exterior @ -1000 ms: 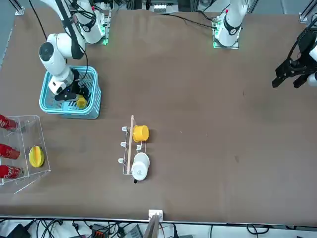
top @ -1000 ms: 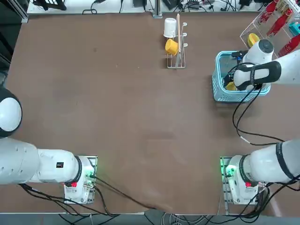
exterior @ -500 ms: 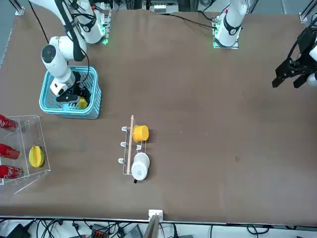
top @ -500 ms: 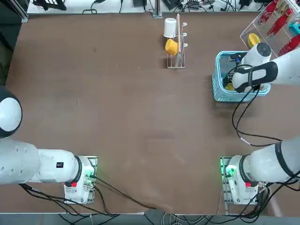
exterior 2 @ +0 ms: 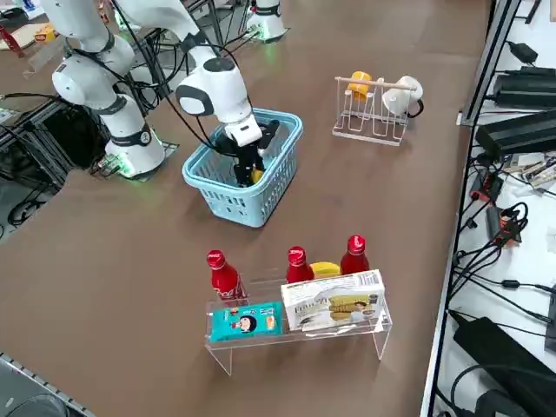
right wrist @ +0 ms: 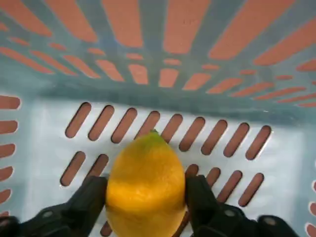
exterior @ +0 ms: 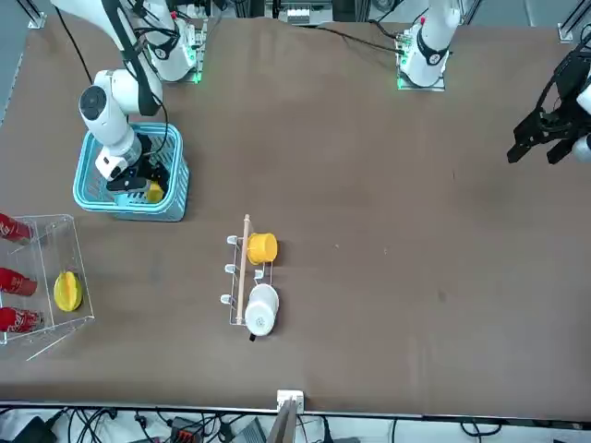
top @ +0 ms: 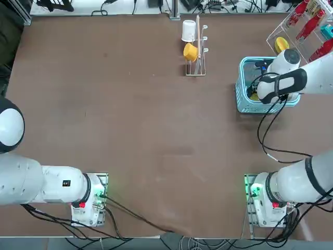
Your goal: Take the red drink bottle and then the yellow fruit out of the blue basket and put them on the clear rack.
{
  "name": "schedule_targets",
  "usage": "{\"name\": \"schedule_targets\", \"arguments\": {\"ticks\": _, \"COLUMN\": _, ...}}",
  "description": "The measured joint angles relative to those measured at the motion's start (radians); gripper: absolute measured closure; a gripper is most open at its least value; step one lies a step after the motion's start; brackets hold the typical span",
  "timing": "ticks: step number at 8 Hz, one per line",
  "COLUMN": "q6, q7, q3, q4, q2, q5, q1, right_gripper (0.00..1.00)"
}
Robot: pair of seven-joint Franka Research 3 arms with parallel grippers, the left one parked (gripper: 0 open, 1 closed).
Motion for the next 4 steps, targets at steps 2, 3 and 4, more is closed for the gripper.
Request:
{"name": "schedule_targets", "arguments": {"ticks": 2, "q6": 0.001, "q7": 0.000, "q3": -0.002, "q4": 0.001, "q2": -0.002, "q5": 0.000, "q1": 0.000, "right_gripper": 0.13}}
{"name": "schedule_targets", "arguments": {"ticks": 3, "q6": 0.001, "q7": 0.000, "q3": -0.005, "q4": 0.004, "q2": -0.006, "q5": 0.000, "q1": 0.000, "right_gripper": 0.13}}
{"name": "schedule_targets", "arguments": {"ticks": 4, "q6": -0.004, "q7": 0.000, "q3": -0.008, "q4": 0.009, "q2": -0.014, "q5": 0.000, "q1": 0.000, "right_gripper": 0.13}}
